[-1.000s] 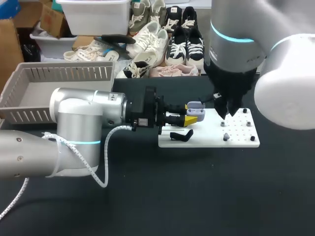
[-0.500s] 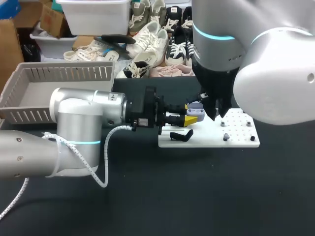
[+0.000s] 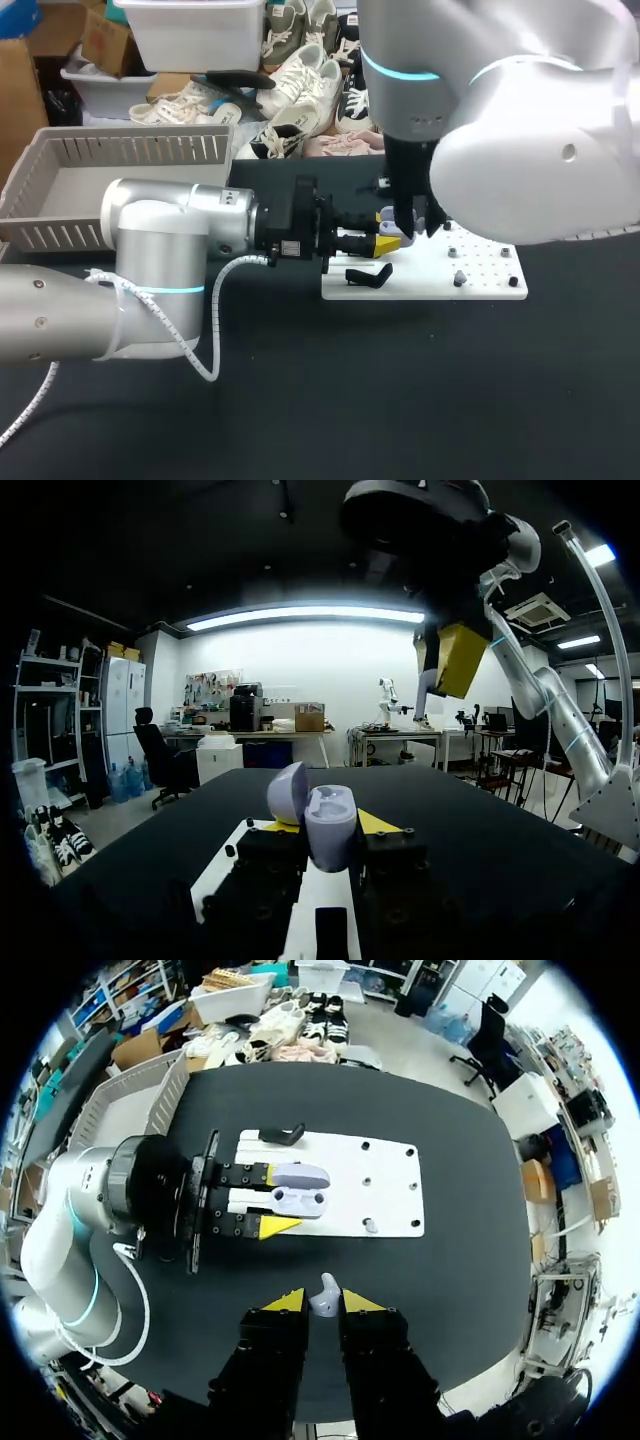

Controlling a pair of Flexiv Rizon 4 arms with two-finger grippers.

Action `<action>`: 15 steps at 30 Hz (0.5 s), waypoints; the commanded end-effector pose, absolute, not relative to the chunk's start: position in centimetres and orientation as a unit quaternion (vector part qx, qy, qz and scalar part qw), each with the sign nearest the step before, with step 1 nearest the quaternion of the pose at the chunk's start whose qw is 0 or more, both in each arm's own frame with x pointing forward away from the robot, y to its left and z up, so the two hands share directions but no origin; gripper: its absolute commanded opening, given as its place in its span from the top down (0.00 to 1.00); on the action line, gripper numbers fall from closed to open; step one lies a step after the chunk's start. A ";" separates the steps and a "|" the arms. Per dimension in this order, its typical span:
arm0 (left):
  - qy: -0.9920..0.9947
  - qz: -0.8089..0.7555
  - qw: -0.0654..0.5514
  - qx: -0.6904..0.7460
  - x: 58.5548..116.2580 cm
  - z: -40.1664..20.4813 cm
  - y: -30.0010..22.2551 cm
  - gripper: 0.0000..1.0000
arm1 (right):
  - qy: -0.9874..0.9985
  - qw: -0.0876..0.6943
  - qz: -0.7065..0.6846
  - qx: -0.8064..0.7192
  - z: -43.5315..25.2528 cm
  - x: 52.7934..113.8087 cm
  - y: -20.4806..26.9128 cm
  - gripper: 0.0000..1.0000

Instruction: Pick up each earbud case from the left stands, insert the matching earbuds, close the lid, and place the case in the box.

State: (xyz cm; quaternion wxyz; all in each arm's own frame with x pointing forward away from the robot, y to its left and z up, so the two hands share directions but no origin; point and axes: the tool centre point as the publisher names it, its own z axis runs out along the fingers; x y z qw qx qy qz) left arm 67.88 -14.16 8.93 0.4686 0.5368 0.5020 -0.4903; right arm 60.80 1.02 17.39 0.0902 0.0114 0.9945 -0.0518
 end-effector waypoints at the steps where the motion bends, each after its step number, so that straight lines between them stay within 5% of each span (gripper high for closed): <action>1: 0.502 -0.490 0.469 0.537 67.9 8.9 -14.2 1.00 | 0.993 0.041 -0.058 0.097 17.6 63.0 1.8 1.00; 15: 0.502 -0.490 0.469 0.537 67.9 8.9 -14.2 1.00 | 0.990 0.019 -0.050 0.128 17.4 63.2 1.0 1.00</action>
